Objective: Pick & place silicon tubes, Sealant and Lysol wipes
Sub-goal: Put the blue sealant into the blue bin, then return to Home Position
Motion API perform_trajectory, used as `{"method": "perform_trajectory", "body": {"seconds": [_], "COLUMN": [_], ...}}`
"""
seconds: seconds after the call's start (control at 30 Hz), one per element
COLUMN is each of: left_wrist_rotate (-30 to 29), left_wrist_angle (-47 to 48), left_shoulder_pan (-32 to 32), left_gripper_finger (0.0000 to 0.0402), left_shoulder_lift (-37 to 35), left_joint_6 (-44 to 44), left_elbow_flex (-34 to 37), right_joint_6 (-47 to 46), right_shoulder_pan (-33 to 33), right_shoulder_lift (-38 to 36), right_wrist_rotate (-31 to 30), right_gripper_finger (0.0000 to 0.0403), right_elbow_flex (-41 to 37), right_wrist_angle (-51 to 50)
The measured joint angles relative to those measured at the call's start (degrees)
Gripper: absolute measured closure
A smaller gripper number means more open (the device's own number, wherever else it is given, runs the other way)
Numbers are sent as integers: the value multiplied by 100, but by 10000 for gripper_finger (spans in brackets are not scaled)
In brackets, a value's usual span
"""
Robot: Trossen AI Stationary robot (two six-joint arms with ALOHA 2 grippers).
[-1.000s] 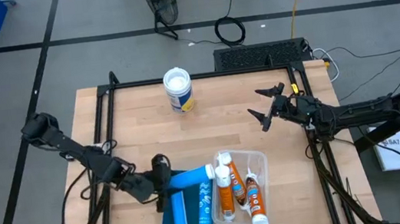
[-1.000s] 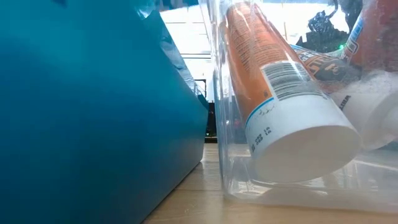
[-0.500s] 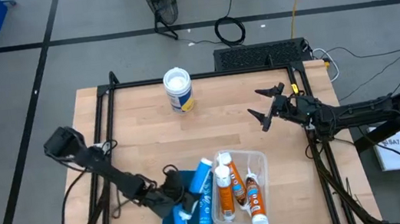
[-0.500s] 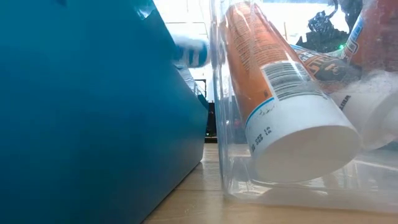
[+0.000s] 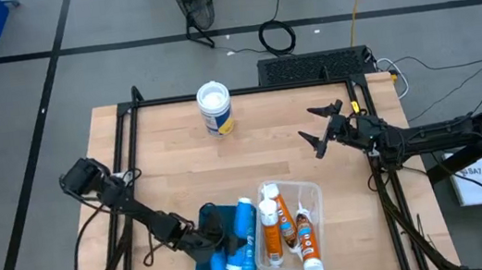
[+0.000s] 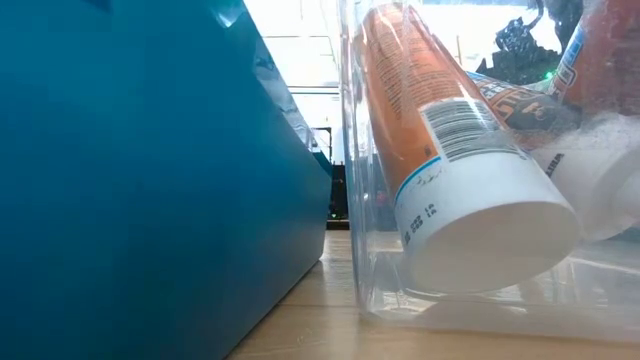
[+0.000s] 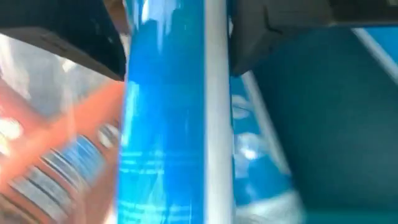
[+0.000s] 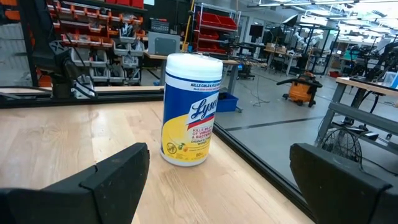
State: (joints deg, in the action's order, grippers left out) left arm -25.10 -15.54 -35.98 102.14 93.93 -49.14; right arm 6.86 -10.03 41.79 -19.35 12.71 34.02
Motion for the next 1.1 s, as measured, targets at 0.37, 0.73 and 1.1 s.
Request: {"method": "perform_trajectory", "body": {"seconds": [0.37,0.73,1.1], "left_wrist_rotate": [370,1441,1396], "left_wrist_angle": [-1391,-1741,-1297], "left_shoulder_pan": [-16,-94,127], "left_gripper_finger": [38,23,23], "left_shoulder_lift": [-379,-1634,-2032], "left_joint_6": [-2548,-7070,-10100], "left_elbow_flex": [9,0,-2], "right_joint_6": [0,-1,1], "right_shoulder_pan": [0,1,0], "right_shoulder_lift": [0,1,-2], "right_wrist_rotate": [-1,1,0], "right_gripper_finger": [39,39,39], "right_elbow_flex": [0,0,0], "right_wrist_angle": [0,0,0]}}
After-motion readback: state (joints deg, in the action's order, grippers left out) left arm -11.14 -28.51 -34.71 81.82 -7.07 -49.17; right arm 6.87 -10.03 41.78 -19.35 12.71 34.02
